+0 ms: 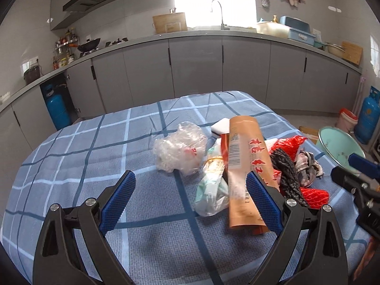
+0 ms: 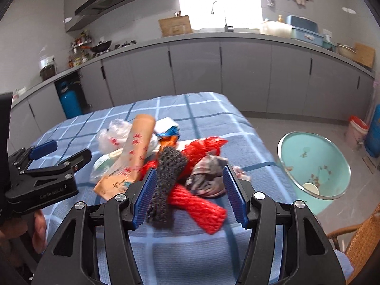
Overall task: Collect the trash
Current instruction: 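Move both tools back to the trash pile on the table, then grasp the black scrubber with the right tool while the left tool grasps the orange tube package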
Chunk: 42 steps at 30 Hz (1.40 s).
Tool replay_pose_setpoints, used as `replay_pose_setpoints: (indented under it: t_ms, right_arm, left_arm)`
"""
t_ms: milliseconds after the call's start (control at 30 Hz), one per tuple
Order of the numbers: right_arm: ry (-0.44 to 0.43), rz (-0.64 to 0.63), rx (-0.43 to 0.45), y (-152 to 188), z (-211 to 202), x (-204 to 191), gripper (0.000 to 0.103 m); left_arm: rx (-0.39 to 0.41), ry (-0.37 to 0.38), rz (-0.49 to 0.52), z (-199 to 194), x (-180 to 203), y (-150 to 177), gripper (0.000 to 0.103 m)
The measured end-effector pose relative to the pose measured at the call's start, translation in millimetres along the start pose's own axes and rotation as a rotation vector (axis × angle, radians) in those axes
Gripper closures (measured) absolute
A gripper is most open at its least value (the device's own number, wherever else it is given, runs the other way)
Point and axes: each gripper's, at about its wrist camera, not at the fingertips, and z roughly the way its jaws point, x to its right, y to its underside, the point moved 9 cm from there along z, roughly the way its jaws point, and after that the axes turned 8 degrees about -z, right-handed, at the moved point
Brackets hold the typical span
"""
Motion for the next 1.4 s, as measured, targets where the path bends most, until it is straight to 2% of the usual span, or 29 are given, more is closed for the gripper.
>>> replay_pose_setpoints:
  t_ms: [500, 533, 600, 667, 733, 900, 1133, 1400]
  right_arm:
    - [-0.053, -0.092, -0.088, 20.9, 34.6, -41.8, 0.046]
    - [-0.051, -0.098, -0.095, 22.9, 37.1, -43.0, 0.049]
    - [-0.067, -0.102, -0.114, 27.0, 41.1, -45.3, 0.065]
    - [-0.080, -0.109, -0.136, 31.3, 44.3, -48.2, 0.087]
    - [-0.093, -0.112, -0.140, 34.2, 43.3, -50.8, 0.091]
    - [-0.092, -0.106, -0.081, 26.7, 27.8, -49.0, 0.093]
    - [-0.056, -0.068, -0.015, 17.5, 8.8, -27.5, 0.093]
    - [-0.032, -0.020, 0.007, 17.0, 2.2, -7.3, 0.093]
  left_arm:
    - [-0.007, -0.015, -0.048, 3.5, -15.5, 6.9, 0.010]
    - [-0.008, -0.012, -0.050, 3.9, -15.8, 7.3, 0.010]
    - [-0.011, -0.008, -0.048, 4.4, -15.0, 8.5, 0.010]
    - [-0.014, -0.003, -0.048, 4.6, -13.6, 9.3, 0.010]
    - [-0.013, 0.004, -0.046, 3.4, -11.0, 9.1, 0.010]
    - [-0.007, 0.017, -0.036, -0.9, -1.7, 6.6, 0.010]
    - [-0.006, 0.024, 0.014, -1.7, 18.1, 6.7, 0.010]
    - [-0.022, 0.045, 0.087, 4.5, 49.9, 12.9, 0.010]
